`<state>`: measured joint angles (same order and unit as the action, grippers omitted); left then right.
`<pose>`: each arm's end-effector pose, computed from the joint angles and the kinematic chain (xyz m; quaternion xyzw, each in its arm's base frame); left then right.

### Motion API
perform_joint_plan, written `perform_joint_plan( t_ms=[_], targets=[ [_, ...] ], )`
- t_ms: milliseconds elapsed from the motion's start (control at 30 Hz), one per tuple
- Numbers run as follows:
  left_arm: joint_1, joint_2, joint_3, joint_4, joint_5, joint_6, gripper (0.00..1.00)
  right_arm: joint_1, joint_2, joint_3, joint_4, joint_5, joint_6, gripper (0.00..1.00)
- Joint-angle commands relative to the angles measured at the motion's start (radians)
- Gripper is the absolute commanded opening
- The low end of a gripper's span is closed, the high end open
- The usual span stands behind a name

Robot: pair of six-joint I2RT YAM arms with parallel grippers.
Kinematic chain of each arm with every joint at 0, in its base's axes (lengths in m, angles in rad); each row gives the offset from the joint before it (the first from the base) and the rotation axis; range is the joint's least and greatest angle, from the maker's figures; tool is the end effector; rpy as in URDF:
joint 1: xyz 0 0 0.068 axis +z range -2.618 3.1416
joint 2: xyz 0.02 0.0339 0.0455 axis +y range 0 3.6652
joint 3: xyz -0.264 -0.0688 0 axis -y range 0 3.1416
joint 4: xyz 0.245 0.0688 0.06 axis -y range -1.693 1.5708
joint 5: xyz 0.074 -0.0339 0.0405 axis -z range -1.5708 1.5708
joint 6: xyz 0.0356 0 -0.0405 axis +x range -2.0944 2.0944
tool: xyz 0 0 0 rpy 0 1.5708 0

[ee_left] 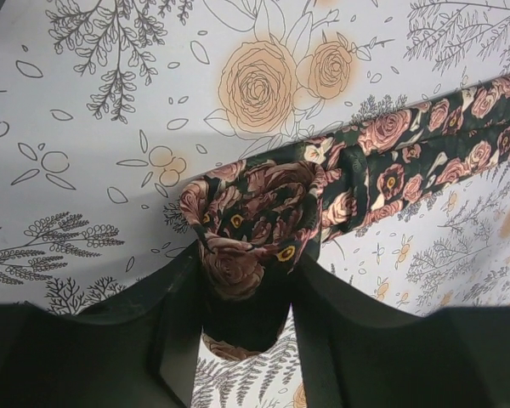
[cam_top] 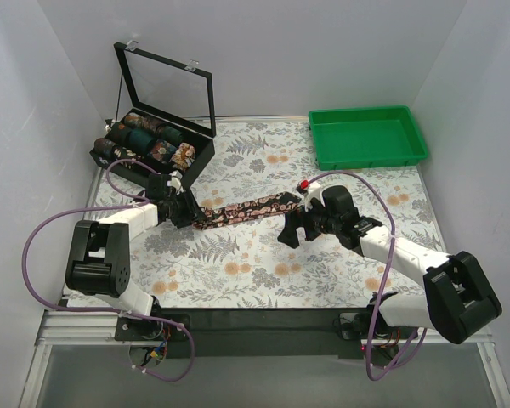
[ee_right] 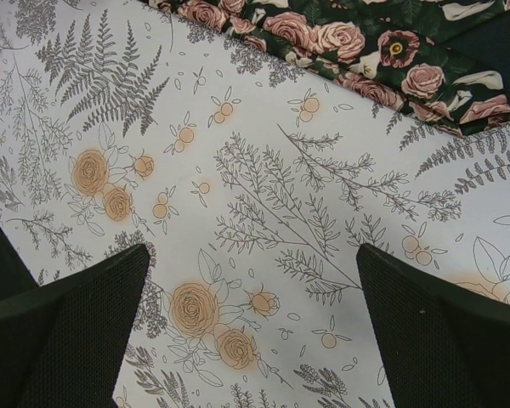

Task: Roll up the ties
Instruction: Roll the tie

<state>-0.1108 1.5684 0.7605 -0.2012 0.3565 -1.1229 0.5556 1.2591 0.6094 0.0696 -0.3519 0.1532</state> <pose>0.2861 -0.0443 0.1510 -0.4154 0.8509 -0.2968 0.1240 0.2146 0.1477 0.2055 -0.2546 0.8321 0.3068 0.3855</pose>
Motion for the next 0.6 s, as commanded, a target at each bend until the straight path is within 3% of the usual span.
perform_joint_plan(
  t_ms=[0,200,333,500,567],
  targets=[
    [-0.009,-0.005,0.014,-0.03,-0.017,0.008,0.36,-0.005,0.005,-0.005,0.041,-0.025,-0.012,0.98],
    [-0.02,-0.034,0.059,-0.13,-0.105,0.041,0.35,-0.003,-0.01,-0.008,0.041,-0.021,-0.015,0.98],
    [-0.044,-0.018,0.137,-0.309,-0.244,0.072,0.34,-0.003,-0.024,-0.011,0.032,-0.006,-0.018,0.98],
    [-0.145,0.038,0.246,-0.492,-0.627,0.066,0.36,-0.003,-0.04,-0.014,0.021,0.028,-0.023,0.98],
    [-0.171,0.068,0.301,-0.57,-0.703,0.045,0.38,-0.003,-0.041,-0.014,0.015,0.034,-0.026,0.98]
  ],
)
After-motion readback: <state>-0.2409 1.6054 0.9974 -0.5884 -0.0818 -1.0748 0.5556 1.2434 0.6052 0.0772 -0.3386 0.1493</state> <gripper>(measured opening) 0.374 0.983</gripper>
